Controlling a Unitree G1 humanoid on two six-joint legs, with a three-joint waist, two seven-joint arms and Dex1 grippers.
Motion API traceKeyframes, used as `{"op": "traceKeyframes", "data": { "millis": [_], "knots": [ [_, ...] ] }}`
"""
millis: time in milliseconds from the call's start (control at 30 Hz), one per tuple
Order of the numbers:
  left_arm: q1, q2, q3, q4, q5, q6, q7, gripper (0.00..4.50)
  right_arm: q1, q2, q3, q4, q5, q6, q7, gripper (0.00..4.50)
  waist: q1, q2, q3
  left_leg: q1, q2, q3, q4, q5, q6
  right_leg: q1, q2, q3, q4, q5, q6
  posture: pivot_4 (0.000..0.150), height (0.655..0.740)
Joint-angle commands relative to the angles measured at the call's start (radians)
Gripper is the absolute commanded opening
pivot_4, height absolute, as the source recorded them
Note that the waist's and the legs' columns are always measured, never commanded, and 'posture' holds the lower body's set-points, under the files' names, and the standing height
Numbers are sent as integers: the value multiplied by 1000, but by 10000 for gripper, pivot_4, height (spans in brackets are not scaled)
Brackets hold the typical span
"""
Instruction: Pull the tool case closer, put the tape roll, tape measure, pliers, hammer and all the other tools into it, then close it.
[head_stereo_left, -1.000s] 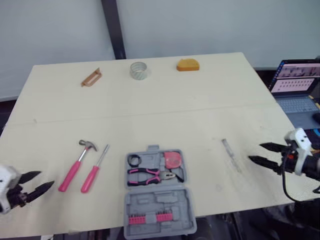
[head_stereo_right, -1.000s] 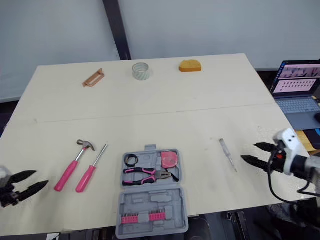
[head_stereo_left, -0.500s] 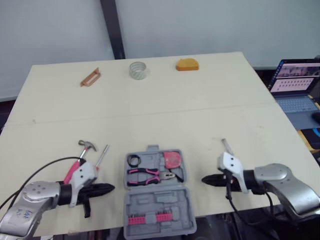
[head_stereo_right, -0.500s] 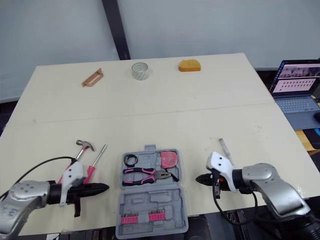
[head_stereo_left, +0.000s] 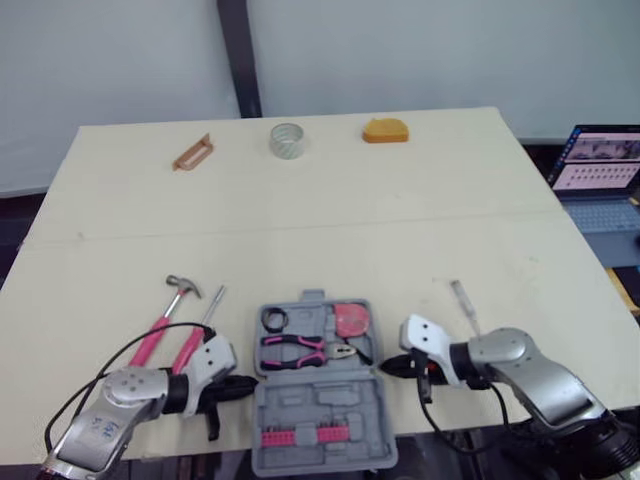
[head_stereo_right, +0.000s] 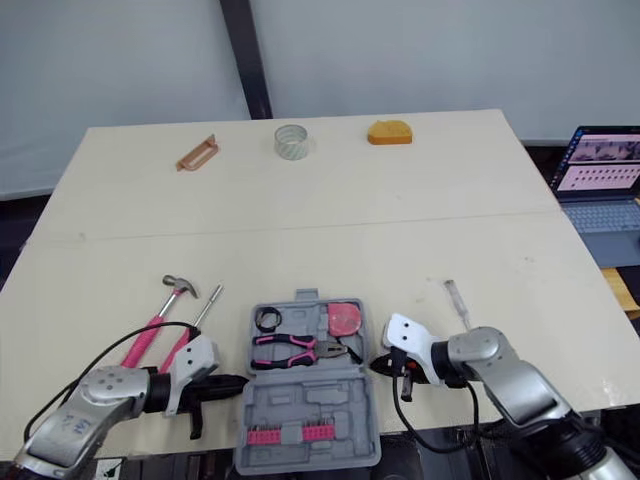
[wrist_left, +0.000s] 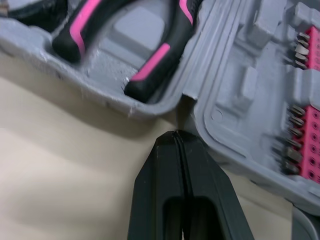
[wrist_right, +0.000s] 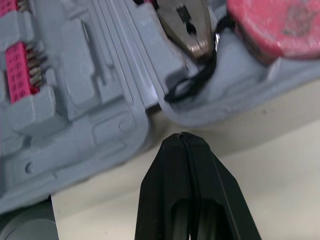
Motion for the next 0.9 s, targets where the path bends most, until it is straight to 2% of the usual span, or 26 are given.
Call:
{"op": "traceKeyframes", "data": {
  "millis": [33, 367, 900],
  "knots": [
    [-5, -28, -23, 1, 25, -17, 32, 0, -11, 17, 11, -24, 10, 9, 7, 354, 2, 0, 0, 0, 0, 0, 0, 0, 0, 0, 0, 0, 0, 0, 0, 1500, 7400],
    [-18, -66, -15, 5, 52, -48, 60, 0, -23, 24, 15, -26, 9, 26, 17, 354, 18, 0, 0, 0, 0, -1, 2, 0, 0, 1, 0, 0, 0, 0, -1, 1500, 7400],
    [-142, -93, -22, 59, 65, -25, 57, 0, -76, 43, -16, 20, -1, 20, -3, 354, 17, 0, 0, -1, 0, -2, 2, 0, 0, 1, 0, -2, 0, 1, -1, 1500, 7400]
  ]
}}
